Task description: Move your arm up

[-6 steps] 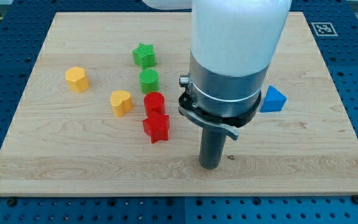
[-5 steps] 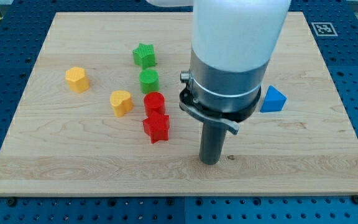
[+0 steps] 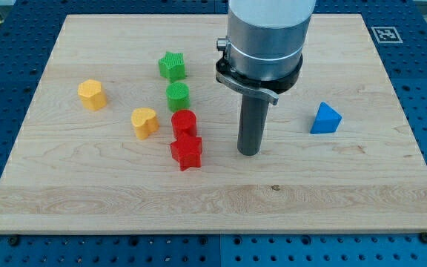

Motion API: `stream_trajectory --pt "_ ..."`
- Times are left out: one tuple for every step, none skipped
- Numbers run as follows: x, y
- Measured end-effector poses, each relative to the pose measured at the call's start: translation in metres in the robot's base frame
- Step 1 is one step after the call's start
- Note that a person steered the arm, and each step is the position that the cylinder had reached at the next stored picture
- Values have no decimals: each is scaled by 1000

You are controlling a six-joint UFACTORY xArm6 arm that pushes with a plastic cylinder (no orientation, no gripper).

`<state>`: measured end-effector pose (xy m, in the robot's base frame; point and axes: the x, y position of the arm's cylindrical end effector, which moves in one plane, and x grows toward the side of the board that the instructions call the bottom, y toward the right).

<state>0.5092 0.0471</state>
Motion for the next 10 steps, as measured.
stream_trajectory --pt "-9 9" --pt "-10 9" --pt "-10 10" --pt "-10 14" --pt "-10 14" --pt "-11 14" --pt "-18 14" --pt "-20 14" --pt "-37 14" --pt "-50 14"
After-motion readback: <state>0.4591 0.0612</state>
